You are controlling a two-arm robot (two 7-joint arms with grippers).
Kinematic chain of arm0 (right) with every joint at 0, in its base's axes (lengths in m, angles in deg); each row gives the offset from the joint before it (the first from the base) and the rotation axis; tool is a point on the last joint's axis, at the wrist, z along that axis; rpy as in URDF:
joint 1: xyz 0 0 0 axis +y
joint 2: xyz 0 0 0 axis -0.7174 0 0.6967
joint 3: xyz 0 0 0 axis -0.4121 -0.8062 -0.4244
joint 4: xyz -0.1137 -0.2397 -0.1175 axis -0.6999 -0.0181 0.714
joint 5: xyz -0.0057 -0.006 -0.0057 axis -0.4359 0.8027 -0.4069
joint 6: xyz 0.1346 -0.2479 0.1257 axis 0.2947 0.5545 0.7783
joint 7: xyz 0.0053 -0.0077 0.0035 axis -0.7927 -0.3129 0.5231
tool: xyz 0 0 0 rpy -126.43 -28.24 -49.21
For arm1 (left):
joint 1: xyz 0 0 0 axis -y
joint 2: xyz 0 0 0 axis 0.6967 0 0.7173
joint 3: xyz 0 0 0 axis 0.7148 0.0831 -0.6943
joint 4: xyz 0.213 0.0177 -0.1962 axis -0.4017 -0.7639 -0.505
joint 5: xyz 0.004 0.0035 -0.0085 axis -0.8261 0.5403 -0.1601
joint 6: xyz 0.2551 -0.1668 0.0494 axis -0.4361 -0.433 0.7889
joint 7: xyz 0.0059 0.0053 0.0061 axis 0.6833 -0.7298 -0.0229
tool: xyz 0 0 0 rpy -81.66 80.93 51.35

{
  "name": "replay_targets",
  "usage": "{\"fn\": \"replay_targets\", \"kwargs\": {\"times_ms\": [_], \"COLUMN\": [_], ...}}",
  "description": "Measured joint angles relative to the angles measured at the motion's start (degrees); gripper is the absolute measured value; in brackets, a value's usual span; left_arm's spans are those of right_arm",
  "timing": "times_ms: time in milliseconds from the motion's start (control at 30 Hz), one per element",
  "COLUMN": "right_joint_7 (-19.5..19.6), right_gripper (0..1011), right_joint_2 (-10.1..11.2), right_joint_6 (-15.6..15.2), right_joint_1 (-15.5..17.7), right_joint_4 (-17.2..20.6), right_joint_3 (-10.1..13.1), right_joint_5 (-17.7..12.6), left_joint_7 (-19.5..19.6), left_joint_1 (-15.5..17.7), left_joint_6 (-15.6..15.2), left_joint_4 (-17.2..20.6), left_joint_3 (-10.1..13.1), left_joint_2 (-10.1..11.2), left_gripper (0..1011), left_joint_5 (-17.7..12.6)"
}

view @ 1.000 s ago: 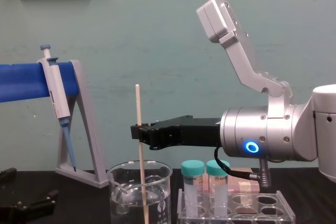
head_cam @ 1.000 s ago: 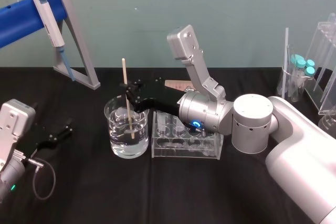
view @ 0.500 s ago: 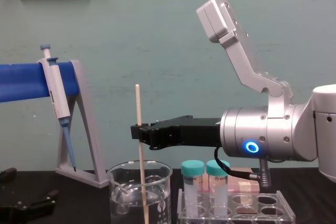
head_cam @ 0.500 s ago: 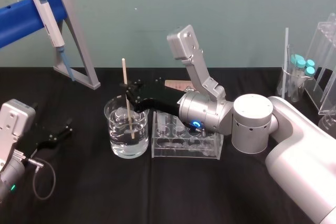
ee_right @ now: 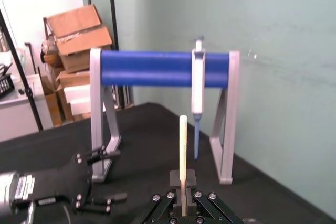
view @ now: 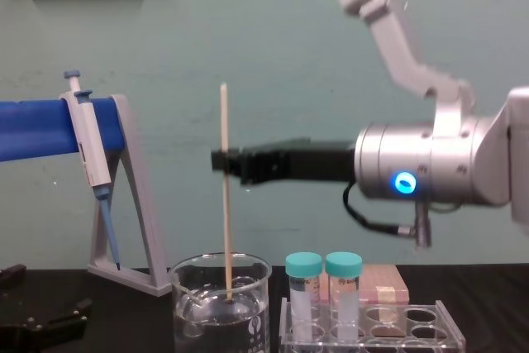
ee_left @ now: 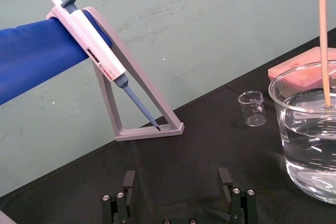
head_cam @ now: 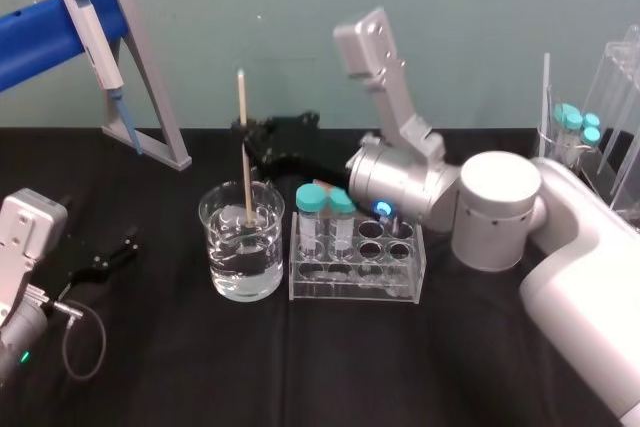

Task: Hold the thermometer with one hand and immerse one end into the beaker, then reinsert it into the test tube rack.

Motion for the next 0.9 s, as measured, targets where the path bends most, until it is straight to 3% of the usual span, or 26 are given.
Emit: {"fn": "replay_targets", "kwargs": {"times_ms": [300, 567, 767, 900], "right_joint_7": [1.09, 1.91, 2.8, 2.79], "right_gripper": [52, 52, 52, 52], "right_joint_2": [1.5, 3.46, 6.63, 10.44], "right_joint_6": [-2.0, -3.6, -5.69, -8.13], "right_joint_1": [0.27, 1.04, 1.82, 2.21], "right_joint_4": [5.49, 10.57, 14.91, 17.92], "right_joint_3": [3.18, 7.01, 10.31, 12.16], "right_joint_5": [-1.53, -5.52, -8.79, -10.37], "left_joint_7": [0.0, 0.0, 0.0, 0.0], "left_joint_1": [0.0, 0.0, 0.0, 0.0], "left_joint_6": [0.0, 0.0, 0.0, 0.0], "left_joint_4": [0.0, 0.0, 0.0, 0.0], "left_joint_3": [0.0, 0.0, 0.0, 0.0], "left_joint_2": [0.0, 0.0, 0.0, 0.0], "left_gripper": [1004, 1004, 1004, 1004], "left_joint_5": [0.0, 0.0, 0.0, 0.0]}}
